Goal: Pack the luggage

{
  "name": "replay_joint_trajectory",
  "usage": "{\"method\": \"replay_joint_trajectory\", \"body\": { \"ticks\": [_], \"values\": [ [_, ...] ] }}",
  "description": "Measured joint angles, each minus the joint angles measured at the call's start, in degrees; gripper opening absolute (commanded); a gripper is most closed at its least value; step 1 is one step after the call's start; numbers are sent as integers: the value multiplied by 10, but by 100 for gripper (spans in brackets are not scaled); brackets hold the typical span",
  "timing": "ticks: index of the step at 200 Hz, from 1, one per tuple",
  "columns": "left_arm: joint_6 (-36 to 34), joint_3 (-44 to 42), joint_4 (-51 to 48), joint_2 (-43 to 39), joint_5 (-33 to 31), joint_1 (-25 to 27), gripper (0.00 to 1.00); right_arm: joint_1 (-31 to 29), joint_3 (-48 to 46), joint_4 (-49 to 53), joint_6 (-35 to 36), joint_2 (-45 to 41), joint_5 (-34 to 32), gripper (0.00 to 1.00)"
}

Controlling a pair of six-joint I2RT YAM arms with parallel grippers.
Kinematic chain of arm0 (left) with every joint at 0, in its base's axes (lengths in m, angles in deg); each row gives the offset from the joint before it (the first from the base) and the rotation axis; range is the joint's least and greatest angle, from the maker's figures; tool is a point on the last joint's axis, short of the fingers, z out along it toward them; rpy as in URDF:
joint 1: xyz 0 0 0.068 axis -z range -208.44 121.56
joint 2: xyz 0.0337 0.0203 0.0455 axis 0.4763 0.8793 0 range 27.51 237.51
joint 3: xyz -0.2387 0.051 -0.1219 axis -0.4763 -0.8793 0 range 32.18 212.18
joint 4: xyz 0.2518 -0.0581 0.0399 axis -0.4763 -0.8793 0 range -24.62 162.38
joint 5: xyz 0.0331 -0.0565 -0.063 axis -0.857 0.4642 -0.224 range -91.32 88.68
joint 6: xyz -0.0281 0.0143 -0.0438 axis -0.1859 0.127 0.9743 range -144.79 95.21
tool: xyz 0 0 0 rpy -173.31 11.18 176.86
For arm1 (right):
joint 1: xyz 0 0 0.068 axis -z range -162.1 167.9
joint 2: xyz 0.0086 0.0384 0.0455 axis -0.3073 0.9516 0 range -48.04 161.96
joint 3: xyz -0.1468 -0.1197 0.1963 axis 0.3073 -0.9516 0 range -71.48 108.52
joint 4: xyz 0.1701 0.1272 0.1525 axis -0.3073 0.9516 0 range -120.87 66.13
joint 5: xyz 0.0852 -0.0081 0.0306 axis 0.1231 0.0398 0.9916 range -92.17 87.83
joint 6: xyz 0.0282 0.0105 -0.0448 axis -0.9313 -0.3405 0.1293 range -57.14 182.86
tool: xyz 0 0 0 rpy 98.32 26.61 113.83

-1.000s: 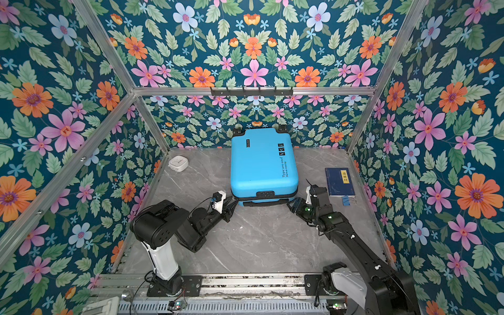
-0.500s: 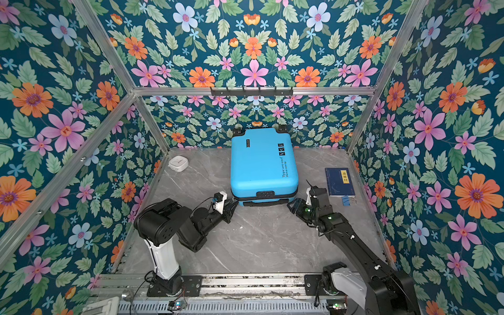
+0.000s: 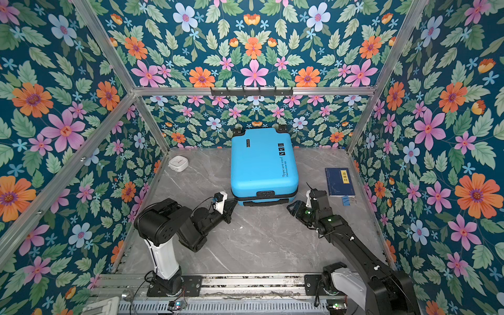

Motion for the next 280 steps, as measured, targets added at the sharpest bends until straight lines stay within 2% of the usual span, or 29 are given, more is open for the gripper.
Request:
{"method": "replay_joint_trajectory", "body": {
  "ticks": [27, 56, 81, 119, 162, 203, 280],
  "values": [
    [0, 0, -5, -4, -4, -1, 2, 0, -4, -4, -10, 3, 3, 58],
    [0, -1, -23, -17, -5, -1, 0, 0, -5, -14, -15, 7, 6, 70],
    [-1, 0, -63, -45, -5, -1, 0, 0, -5, -28, -24, 17, 7, 73],
    [-7, 13, -167, -102, -1, -1, 0, -15, -22, -85, -65, 51, 9, 66],
    [-18, 30, -261, -143, 1, 2, 0, -105, -37, -191, -143, 111, -45, 61],
    [-26, 41, -300, -154, -1, 5, 0, -143, -71, -335, -224, 185, -105, 61],
    [-26, 53, -333, -160, 1, 6, 0, -177, -111, -534, -277, 256, -177, 59]
  ]
}}
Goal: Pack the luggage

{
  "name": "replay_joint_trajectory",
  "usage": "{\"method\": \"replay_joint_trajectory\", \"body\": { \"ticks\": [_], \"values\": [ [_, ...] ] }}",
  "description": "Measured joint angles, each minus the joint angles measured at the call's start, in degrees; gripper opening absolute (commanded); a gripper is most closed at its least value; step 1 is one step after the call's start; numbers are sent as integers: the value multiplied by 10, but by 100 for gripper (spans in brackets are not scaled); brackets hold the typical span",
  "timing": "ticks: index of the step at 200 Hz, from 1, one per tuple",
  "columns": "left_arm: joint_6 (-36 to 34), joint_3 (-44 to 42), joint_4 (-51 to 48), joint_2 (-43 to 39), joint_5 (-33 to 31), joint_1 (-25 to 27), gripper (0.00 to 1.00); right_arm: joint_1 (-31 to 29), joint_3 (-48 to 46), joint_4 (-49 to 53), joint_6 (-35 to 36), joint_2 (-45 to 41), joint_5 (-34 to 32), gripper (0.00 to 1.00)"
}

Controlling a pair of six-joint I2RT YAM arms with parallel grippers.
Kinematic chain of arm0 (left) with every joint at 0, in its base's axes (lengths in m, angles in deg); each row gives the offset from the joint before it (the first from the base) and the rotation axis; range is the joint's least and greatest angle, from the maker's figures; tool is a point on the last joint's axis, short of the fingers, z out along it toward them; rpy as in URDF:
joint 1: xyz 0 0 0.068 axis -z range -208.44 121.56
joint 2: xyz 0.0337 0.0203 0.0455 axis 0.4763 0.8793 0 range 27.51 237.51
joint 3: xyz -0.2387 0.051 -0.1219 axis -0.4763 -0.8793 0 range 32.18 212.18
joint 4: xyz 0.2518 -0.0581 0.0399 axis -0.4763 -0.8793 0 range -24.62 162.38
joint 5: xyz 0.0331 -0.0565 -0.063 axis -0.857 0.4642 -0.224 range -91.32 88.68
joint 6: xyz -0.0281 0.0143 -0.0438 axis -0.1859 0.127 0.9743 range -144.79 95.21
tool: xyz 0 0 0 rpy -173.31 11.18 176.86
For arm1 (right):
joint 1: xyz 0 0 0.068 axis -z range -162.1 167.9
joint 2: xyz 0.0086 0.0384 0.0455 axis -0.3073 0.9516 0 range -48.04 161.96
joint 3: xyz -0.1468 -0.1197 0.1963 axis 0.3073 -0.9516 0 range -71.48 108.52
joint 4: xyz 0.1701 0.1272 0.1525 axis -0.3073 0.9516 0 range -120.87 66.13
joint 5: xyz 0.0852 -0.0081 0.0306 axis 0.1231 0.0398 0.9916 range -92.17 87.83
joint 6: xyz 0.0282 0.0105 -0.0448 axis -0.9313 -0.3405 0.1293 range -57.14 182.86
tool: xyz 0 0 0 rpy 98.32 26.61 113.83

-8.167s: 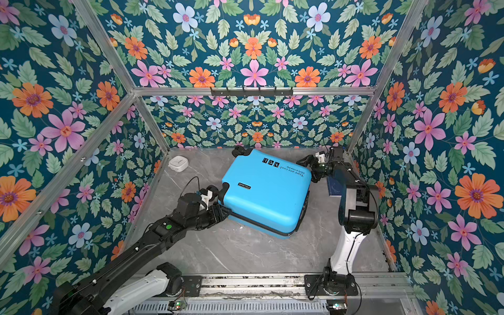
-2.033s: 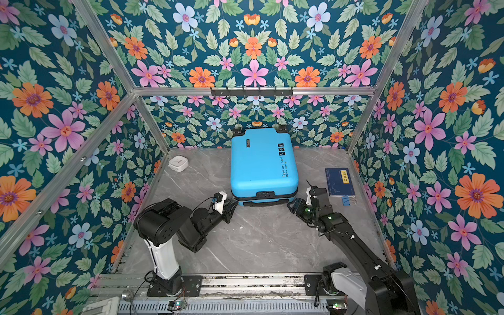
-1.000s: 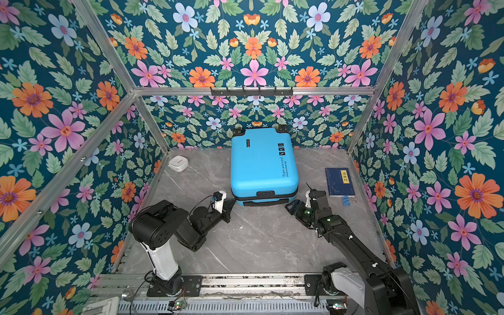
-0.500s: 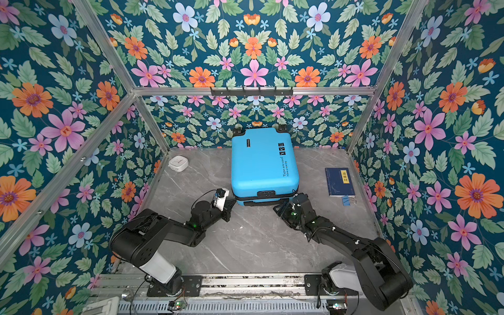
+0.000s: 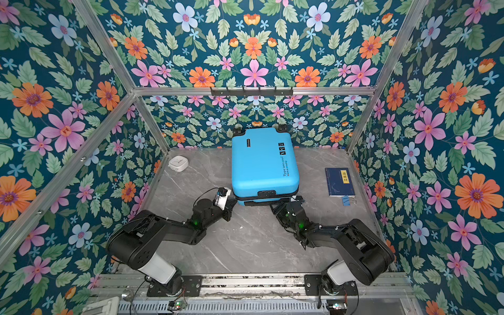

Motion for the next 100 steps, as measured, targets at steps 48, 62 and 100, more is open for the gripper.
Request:
{"method": "replay_joint_trajectory", "body": {
  "ticks": [48, 62, 100],
  "values": [
    [0, 3, -6, -1, 0, 0, 0, 0, -16, -167, -21, 91, -19, 50],
    [1, 3, -10, -3, 0, 0, 0, -1, -15, -235, -22, 134, -20, 48],
    [1, 5, -20, -7, -1, 0, 0, -8, -13, -345, -38, 203, -32, 48]
  ]
}}
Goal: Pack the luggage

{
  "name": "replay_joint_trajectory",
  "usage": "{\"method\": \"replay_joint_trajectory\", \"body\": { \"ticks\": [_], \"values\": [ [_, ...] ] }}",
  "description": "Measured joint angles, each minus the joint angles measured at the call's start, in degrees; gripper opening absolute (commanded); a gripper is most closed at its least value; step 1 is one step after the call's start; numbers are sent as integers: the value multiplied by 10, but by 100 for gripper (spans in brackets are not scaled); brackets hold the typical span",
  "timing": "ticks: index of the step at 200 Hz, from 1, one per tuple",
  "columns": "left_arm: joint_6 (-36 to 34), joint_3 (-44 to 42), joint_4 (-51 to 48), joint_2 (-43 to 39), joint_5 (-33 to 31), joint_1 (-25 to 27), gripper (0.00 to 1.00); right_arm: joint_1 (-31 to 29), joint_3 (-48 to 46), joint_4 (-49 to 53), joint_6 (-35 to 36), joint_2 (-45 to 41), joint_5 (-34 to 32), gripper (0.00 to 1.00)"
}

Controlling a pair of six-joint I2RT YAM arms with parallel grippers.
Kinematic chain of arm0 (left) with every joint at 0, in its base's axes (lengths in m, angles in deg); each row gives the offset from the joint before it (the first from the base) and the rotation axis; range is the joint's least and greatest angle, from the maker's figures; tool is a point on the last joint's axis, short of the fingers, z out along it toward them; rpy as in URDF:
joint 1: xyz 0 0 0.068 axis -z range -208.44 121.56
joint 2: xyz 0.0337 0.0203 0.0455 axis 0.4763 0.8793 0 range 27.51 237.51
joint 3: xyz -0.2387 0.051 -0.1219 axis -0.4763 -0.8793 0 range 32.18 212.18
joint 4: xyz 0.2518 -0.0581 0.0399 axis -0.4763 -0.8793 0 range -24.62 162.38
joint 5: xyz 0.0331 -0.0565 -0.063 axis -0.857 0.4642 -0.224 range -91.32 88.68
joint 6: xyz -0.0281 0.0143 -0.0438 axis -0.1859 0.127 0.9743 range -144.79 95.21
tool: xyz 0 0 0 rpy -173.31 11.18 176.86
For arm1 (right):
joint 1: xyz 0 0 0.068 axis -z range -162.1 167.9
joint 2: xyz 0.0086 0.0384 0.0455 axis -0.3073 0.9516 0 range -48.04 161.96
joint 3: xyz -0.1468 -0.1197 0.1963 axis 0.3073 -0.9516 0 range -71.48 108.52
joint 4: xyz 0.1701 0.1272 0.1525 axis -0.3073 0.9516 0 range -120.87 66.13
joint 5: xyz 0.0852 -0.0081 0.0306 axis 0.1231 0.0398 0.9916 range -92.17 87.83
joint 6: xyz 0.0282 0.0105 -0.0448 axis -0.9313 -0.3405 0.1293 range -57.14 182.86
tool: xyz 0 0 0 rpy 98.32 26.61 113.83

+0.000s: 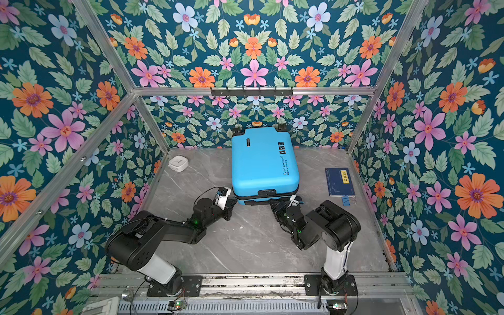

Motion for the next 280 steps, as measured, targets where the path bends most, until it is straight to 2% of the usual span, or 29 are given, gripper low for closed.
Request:
{"method": "replay_joint_trajectory", "body": {
  "ticks": [43, 56, 80, 113, 127, 174, 214, 243, 280],
  "values": [
    [0, 0, -1, 0, 0, 0, 0, -10, -8, -15, 2, -2, -15, 45],
    [0, 0, -1, 0, 0, 0, 0, -9, -9, -16, 2, -1, -21, 39],
    [0, 0, -3, -2, 0, 0, 0, -11, 0, -31, 1, 8, -30, 20],
    [0, 3, -14, -11, -5, 1, 0, -9, 21, -36, -39, 24, -39, 8],
    [0, 5, -26, -16, -10, 3, 0, -9, 25, -34, -47, 25, -37, 0],
    [-5, 20, -83, -42, -48, 22, 0, -15, 38, -16, -46, 25, -36, 0],
    [-9, 35, -140, -62, -113, 51, 0, -36, 62, 16, -45, 24, -68, 0],
    [-8, 38, -146, -63, -163, 68, 0, -47, 81, 28, -45, 34, -88, 0],
    [-3, 38, -141, -58, -183, 78, 0, -52, 88, 28, -45, 39, -96, 0]
  ]
}}
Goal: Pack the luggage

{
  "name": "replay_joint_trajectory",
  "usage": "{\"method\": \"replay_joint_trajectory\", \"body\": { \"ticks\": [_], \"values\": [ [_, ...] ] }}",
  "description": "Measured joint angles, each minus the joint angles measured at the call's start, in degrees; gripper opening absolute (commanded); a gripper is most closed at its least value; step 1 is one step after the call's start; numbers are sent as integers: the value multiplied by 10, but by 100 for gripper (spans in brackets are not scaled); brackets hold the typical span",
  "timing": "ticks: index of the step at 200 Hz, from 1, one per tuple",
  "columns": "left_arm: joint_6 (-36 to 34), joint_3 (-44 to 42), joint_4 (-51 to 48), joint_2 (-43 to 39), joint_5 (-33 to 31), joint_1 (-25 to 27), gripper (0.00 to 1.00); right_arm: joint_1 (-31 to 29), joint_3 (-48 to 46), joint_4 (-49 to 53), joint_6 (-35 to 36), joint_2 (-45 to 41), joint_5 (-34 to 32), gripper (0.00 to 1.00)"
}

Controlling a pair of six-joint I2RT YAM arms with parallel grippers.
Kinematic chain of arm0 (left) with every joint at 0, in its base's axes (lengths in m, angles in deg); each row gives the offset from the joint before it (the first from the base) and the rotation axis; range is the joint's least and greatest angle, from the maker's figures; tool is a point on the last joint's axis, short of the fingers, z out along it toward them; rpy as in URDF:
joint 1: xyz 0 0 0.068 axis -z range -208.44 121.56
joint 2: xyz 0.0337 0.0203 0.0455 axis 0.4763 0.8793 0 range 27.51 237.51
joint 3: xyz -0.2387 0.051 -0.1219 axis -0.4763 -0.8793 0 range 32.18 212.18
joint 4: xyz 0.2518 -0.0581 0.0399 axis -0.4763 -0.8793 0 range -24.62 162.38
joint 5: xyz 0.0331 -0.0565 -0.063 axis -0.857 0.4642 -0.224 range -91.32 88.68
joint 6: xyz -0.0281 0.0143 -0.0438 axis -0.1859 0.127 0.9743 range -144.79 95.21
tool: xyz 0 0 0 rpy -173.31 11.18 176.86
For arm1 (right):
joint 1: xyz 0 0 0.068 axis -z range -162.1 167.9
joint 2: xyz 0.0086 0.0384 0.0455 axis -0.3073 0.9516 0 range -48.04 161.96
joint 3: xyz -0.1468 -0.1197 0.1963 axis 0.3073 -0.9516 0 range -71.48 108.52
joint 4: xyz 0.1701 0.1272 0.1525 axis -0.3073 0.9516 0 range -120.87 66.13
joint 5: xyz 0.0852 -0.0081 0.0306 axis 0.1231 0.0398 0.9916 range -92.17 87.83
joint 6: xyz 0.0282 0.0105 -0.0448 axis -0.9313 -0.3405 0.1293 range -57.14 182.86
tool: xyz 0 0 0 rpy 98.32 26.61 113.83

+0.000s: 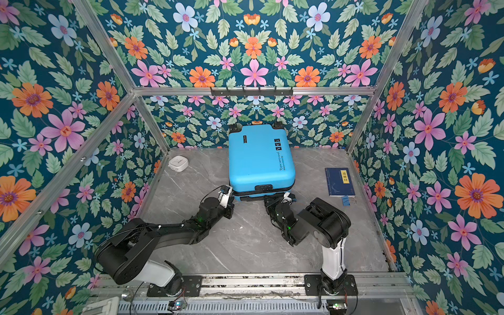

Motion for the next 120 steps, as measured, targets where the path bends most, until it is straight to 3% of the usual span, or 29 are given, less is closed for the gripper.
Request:
{"method": "replay_joint_trajectory", "body": {
  "ticks": [77, 97, 120],
  "values": [
    [2, -20, 58, -3, 51, 12, 0, 0, -30, -18, 0, -11, 5, 0],
    [4, -37, 80, -4, 51, 10, 29, 0, -38, -25, 0, -13, 7, 0],
    [18, -53, 89, -7, 79, 8, 54, 0, -44, -35, 1, -12, 9, 0]
  ]
}}
